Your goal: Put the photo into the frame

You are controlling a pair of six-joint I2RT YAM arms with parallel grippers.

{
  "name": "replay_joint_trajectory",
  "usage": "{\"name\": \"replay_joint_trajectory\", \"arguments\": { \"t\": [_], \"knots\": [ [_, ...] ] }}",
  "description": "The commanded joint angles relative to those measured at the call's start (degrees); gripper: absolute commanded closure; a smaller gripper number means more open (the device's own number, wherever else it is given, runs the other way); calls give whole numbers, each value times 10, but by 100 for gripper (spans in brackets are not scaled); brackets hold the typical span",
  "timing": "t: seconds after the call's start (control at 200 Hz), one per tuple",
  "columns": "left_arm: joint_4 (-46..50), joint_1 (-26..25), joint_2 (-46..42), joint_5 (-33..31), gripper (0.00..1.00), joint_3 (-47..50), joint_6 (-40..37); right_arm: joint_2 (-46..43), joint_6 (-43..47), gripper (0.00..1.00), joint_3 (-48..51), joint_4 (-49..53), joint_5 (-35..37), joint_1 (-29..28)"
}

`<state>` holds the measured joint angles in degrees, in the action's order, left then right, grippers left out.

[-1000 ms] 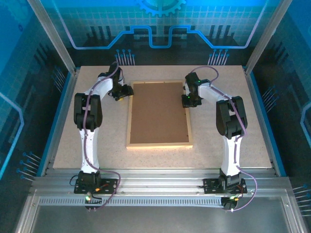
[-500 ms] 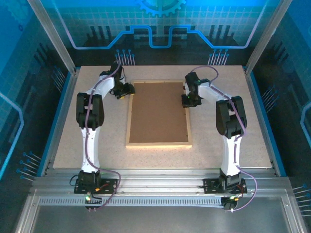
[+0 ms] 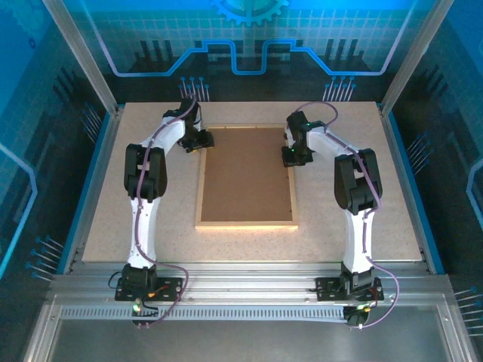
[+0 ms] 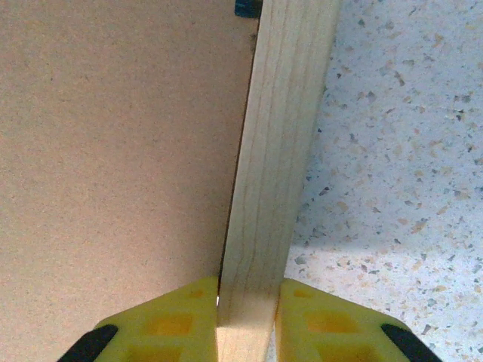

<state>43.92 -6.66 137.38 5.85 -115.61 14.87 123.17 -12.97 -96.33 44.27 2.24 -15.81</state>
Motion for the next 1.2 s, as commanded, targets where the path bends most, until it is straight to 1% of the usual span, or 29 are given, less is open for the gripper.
{"name": "replay_joint_trajectory", "arguments": {
  "t": [0.0,0.165,0.27,0.37,0.47,0.625,0.825,0.991,1.146,1.196],
  "knots": [
    [72,-37,31,26,43,-5,-12,16,22,77,-21,-9,-25,-23],
    [73,-32,9,38,41,-21,-3,17,22,78,-23,-7,-22,-21],
    [56,-23,-21,66,40,-17,14,16,23,78,-21,-5,-15,-20],
    [36,-9,-55,75,39,-6,28,15,24,78,-20,-1,-8,-16],
    [13,5,-88,70,38,16,36,13,24,77,-17,-2,-7,-13],
    [-13,31,-124,42,37,53,39,11,25,78,-17,-3,-9,-11],
    [-27,49,-137,36,37,86,41,11,26,77,-20,-1,-10,-11],
    [-41,49,-175,22,38,153,39,12,27,78,-21,-1,-13,-11],
    [-69,49,-238,11,38,258,43,12,27,78,-22,-1,-18,-11],
    [-77,49,-256,16,39,291,44,14,28,77,-22,0,-18,-11]
  ]
}}
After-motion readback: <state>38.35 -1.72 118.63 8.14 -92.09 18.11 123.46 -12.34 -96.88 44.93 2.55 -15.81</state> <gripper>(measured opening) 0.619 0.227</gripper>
